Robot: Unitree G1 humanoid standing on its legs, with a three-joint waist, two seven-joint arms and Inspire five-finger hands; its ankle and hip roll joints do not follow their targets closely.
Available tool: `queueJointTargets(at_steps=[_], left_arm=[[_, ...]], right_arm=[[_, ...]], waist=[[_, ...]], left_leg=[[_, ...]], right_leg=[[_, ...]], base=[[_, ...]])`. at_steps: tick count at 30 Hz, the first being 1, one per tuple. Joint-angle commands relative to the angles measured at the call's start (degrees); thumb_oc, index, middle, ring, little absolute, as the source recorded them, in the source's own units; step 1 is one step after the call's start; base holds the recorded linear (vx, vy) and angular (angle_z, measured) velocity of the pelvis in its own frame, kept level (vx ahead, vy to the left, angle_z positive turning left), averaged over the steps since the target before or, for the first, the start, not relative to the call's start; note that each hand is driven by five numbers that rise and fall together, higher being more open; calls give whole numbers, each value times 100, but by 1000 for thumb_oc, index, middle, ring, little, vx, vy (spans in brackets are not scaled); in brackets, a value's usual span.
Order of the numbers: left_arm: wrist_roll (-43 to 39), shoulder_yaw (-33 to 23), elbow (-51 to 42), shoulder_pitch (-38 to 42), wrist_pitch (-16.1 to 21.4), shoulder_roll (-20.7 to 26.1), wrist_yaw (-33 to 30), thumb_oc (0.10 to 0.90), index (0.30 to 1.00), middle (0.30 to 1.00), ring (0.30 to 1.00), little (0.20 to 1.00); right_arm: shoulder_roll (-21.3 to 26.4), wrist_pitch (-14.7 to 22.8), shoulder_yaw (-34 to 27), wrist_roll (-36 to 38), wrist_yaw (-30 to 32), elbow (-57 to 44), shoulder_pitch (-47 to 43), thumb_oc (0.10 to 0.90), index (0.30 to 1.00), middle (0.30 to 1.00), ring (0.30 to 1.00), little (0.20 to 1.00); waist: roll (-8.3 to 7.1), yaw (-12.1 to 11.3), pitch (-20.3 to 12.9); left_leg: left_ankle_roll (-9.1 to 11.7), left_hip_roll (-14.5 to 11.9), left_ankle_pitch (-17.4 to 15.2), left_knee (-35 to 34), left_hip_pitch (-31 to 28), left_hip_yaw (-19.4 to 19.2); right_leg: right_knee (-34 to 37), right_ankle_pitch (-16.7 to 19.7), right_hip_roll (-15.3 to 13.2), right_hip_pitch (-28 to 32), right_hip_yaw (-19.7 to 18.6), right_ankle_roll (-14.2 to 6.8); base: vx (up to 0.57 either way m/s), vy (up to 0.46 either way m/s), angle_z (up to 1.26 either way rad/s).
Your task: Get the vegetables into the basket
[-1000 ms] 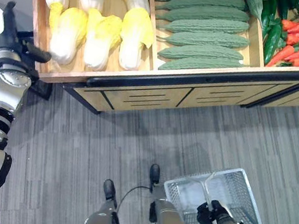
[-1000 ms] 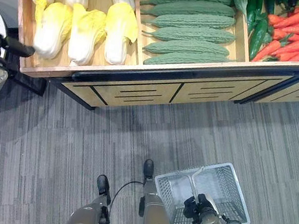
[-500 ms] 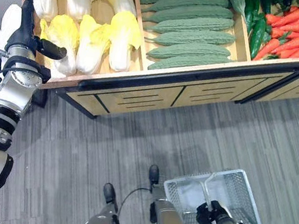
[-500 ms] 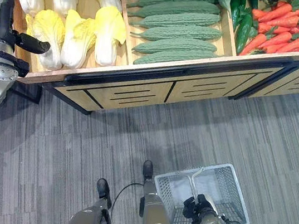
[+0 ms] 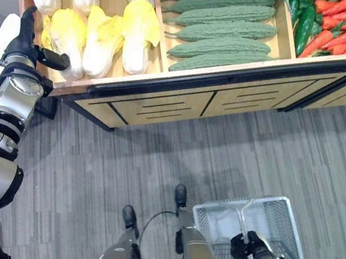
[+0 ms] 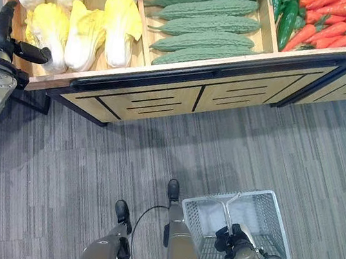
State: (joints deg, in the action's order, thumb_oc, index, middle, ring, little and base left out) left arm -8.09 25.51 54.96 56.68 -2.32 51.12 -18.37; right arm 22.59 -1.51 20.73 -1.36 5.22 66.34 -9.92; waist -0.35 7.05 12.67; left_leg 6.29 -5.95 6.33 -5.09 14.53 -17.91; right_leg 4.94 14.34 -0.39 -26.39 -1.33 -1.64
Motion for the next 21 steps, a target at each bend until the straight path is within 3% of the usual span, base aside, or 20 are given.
queueJointTargets(at_steps=[1, 7, 14, 21], left_arm=[[396, 350, 200, 760, 8, 143, -14, 900, 1000, 1000, 1000, 1000], [247, 532, 350, 1164, 30, -169, -27, 900, 1000, 1000, 1000, 1000], [-297, -100, 1002, 758, -106, -704, -99, 900, 1000, 1000, 1000, 1000], [-361, -441, 1428, 544, -275, -788, -215, 900, 1000, 1000, 1000, 1000]], right_arm=[[103, -31, 384, 34, -79, 4, 281, 400, 300, 300, 300, 300], [37, -21, 537, 29, -98, -50, 240, 400, 300, 300, 300, 300], [1, -105, 559, -53, 7, 7, 190, 400, 300, 300, 300, 300], [-9, -111, 540, -19, 50, 32, 250, 400, 300, 300, 300, 300]], waist=[[79, 190, -127], [42, 270, -129], [-27, 332, -106], [-36, 285, -166]], left_leg=[[338, -393, 195, 9, 306, 718], [353, -422, 183, 9, 319, 650], [397, -509, 208, 9, 346, 525], [409, -553, 247, 9, 348, 580]], right_leg=[[-72, -215, -285, 74, 93, -730], [-68, -179, -229, -37, -3, -725], [-48, -178, -105, -171, -136, -687], [-50, -196, -63, -156, -82, -648]], base=[[0, 0, 0], [13, 5, -2], [10, -21, -10], [2, -30, -5]])
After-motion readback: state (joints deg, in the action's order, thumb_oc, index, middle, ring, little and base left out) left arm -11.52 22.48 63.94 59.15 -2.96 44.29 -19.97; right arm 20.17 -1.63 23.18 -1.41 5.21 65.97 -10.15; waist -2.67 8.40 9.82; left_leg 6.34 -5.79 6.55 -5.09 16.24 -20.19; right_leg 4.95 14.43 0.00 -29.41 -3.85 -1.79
